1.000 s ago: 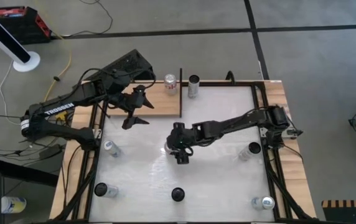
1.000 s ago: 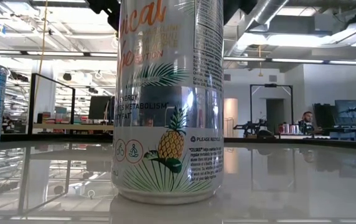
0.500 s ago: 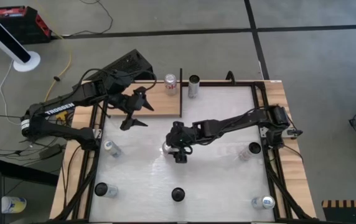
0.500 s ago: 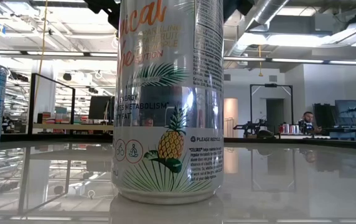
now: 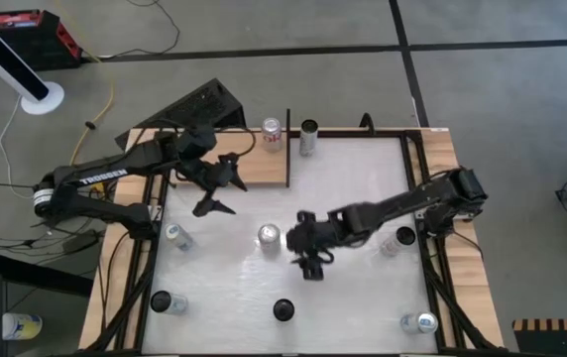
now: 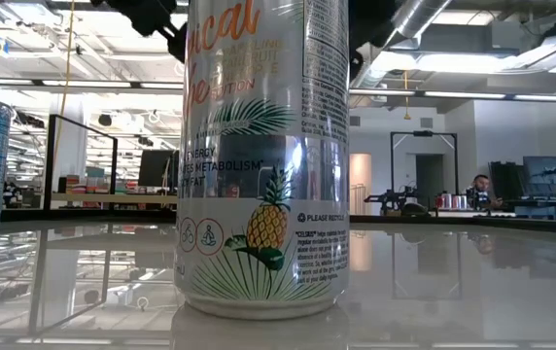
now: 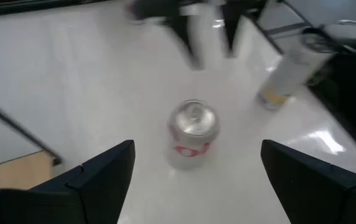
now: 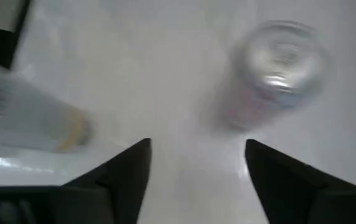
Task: Place canned beverage on shelf
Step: Put the silver soda can on the shelf aligned with the other silver soda can
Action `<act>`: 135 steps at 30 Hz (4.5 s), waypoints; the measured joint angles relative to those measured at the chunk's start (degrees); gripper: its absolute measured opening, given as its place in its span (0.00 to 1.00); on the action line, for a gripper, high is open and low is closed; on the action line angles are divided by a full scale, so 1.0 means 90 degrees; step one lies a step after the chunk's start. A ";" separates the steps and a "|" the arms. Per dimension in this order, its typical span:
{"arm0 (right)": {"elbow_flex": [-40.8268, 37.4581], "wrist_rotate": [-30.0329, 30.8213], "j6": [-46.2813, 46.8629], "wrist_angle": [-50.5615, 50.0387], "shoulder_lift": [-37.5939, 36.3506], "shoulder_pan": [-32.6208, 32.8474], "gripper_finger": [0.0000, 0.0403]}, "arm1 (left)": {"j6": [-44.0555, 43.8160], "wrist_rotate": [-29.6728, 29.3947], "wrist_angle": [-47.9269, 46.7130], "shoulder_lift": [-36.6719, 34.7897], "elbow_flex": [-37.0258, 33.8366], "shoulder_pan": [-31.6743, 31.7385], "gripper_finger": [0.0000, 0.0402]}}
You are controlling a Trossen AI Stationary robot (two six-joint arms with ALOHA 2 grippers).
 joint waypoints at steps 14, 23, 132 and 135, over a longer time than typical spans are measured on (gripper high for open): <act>-0.0363 -0.0049 -0.0136 0.1412 0.0779 -0.0261 0.06 | -0.0491 -0.0428 0.1229 0.0010 -0.0596 -0.0244 0.83; -0.0353 0.1604 0.0150 0.1471 0.0660 -0.0680 0.03 | -0.0489 -0.0696 0.1312 0.0356 -0.0598 -0.0421 0.83; -0.0355 0.1824 0.0672 0.0088 0.0285 -0.0040 0.05 | -0.0866 -0.2409 0.1619 0.2919 0.0951 0.1123 0.70; -0.0355 0.1824 0.0569 0.0117 0.0285 -0.0040 0.05 | -0.0911 -0.2409 0.1573 0.2919 0.0951 0.1123 0.70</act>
